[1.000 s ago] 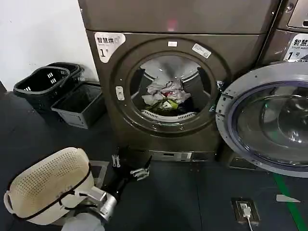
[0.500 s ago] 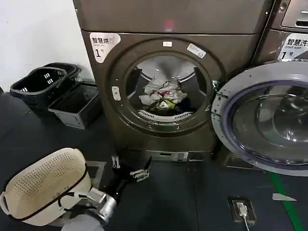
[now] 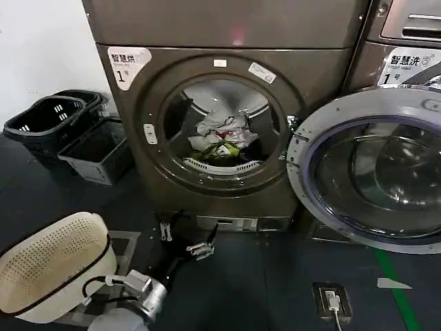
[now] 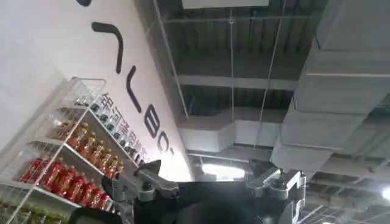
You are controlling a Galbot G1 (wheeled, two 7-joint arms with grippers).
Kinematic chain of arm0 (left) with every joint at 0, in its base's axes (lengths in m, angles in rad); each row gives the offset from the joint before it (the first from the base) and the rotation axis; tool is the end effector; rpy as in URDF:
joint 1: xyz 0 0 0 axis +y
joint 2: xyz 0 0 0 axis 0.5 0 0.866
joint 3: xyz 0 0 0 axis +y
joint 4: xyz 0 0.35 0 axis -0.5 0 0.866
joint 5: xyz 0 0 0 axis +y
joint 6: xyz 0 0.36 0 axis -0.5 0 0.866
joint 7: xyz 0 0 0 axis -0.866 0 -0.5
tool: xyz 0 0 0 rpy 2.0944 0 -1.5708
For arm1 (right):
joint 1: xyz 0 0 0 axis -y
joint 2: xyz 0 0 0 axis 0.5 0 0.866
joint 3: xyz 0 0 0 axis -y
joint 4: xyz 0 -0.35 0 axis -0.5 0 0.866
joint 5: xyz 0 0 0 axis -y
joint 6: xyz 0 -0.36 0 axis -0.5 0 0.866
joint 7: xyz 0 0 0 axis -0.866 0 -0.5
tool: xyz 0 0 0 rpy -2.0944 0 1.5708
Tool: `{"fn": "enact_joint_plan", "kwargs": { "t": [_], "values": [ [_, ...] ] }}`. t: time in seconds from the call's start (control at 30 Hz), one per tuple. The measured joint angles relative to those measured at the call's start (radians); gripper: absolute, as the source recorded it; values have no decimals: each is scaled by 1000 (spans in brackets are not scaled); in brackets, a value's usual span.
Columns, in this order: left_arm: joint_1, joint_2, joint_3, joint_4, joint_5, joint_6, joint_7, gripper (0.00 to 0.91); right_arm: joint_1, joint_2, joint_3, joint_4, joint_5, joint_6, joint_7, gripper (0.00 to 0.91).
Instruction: Grasp the clothes from the dryer.
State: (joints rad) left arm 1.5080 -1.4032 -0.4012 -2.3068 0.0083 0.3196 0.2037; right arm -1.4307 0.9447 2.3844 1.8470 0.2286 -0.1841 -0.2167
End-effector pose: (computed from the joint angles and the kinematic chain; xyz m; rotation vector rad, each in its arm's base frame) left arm 0.1873 -0.0140 -0.2183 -0.5852 -3.0172 -0.1561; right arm -0.0954 -0.4165 0.0282 1.6472 2.0060 -0.8835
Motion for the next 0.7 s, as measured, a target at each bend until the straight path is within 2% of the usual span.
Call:
{"fn": "enact_joint_plan", "kwargs": {
  "t": [0.7],
  "values": [
    [-4,0,1,3,-4,-1,-4,907,1,5,-5,11,-19,8,5,907]
  ]
}}
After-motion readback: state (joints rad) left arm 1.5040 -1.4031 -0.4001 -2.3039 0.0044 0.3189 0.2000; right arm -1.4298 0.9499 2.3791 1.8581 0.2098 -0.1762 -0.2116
